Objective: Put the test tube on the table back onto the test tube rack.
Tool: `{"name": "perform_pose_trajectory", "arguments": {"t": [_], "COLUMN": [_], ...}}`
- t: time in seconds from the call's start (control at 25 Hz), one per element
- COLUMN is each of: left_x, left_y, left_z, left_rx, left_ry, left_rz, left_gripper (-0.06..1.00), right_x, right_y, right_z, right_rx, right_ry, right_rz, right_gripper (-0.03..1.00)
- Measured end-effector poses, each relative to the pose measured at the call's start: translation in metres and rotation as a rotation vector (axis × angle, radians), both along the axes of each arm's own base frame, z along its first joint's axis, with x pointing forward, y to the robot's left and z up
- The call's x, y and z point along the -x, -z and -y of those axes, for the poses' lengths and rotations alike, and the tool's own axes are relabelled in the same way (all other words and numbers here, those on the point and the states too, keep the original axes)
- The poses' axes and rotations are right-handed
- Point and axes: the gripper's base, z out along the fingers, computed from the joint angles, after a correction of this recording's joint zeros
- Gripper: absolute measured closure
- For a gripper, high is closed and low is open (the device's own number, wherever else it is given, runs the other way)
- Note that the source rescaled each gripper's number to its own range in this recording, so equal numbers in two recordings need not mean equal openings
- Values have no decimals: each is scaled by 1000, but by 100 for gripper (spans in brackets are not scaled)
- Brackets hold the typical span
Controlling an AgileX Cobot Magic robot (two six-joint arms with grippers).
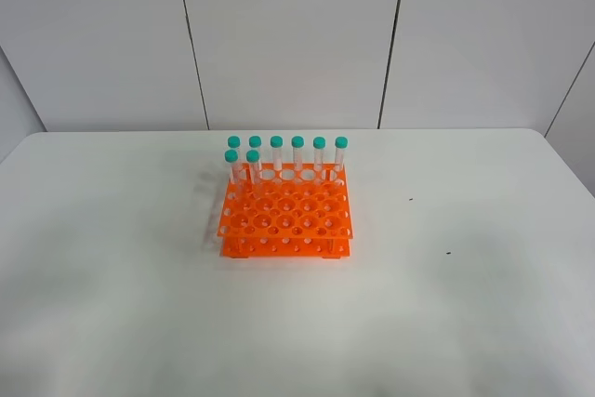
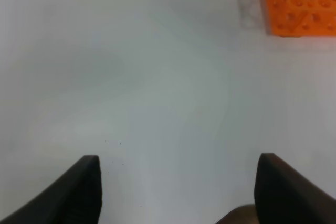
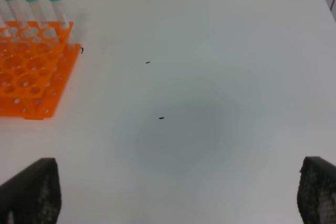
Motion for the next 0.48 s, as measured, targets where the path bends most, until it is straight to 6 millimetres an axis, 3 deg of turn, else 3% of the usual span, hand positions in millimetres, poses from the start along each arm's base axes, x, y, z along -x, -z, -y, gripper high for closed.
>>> {"name": "perform_pose_trajectory", "arguments": {"t": [0.48], "left_x": [9], "left_y": [0], "left_z": [0], "left_rx": [-5], "left_ry": [1], "left_rz": [62], "left_gripper": [2], "right_x": [0], "right_y": [0], "right_z": [0], "right_rx": [0], "right_ry": [0], "right_rz": [0], "right_gripper": [-3]}}
